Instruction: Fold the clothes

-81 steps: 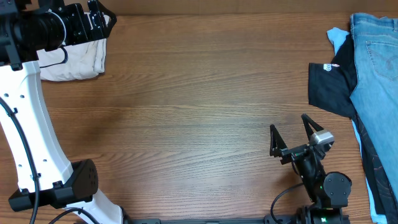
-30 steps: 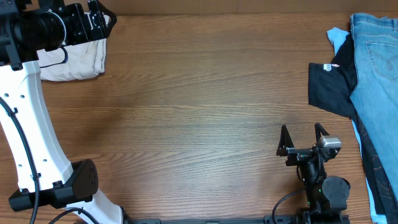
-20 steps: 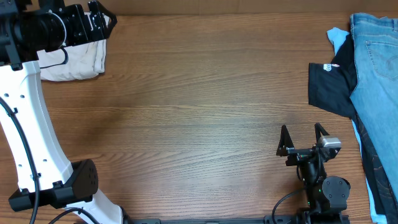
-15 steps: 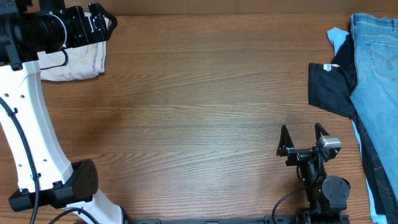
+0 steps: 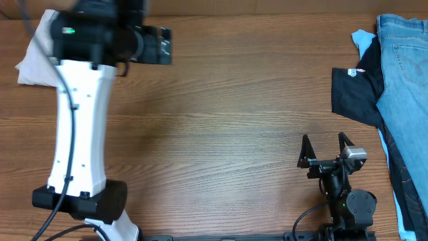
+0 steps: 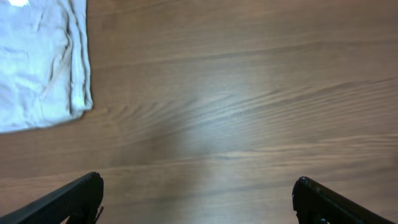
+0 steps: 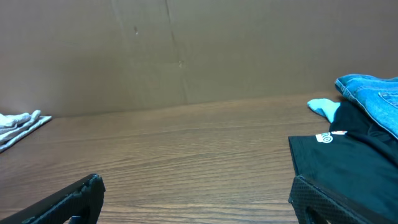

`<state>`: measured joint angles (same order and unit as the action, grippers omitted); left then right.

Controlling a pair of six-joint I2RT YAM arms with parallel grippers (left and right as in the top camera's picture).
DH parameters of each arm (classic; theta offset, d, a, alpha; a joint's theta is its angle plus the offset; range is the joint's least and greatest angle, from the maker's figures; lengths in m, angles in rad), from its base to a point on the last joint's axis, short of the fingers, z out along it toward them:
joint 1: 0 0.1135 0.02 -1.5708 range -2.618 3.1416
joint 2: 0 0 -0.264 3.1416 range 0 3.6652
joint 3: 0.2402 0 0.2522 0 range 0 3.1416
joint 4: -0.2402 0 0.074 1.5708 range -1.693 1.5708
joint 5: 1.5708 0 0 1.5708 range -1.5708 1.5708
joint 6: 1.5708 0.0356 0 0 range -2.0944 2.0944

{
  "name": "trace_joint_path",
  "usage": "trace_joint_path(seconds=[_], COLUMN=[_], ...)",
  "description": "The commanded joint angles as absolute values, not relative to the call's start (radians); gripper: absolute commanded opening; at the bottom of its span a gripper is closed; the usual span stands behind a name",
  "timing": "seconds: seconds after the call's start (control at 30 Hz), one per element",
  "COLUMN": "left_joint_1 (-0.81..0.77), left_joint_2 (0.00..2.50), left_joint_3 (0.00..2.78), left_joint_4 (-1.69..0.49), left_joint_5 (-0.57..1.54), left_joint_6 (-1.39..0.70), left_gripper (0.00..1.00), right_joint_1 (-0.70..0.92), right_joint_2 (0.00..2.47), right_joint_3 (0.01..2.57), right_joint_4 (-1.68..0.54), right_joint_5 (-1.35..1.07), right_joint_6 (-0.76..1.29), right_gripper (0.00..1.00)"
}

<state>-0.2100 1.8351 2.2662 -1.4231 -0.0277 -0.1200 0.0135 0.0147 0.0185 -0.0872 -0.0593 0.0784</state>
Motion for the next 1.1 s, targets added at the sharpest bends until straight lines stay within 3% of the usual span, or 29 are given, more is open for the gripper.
trace_joint_path(seconds=[0.0, 0.4, 0.67, 1.07], left_joint_1=[-0.217, -0.135, -0.021, 0.054], left_joint_2=[1.723, 1.319, 0.974, 0.576], left_joint_3=[2.127, 1.281, 0.679, 0.175], left_joint_4=[-1.346, -0.823, -0.331, 0.199], left_joint_5=[-0.162, -0.084, -0.058, -0.064], left_joint_6=[-0.131, -0.093, -0.101, -0.065], left_gripper=[1.0, 1.0, 1.0, 1.0], right_joint_1=[0.012, 0.012, 0.012, 0.012], right_joint_2=[0.003, 0.003, 0.003, 0.003], right_joint_3=[0.008, 0.008, 0.008, 0.008], right_joint_4=[-0.081, -0.081, -0.081, -0.081], right_joint_5=[-0.049, -0.049, -0.049, -0.049], right_joint_6=[0.085, 0.085, 0.085, 0.085], right_gripper=[1.0, 1.0, 1.0, 1.0])
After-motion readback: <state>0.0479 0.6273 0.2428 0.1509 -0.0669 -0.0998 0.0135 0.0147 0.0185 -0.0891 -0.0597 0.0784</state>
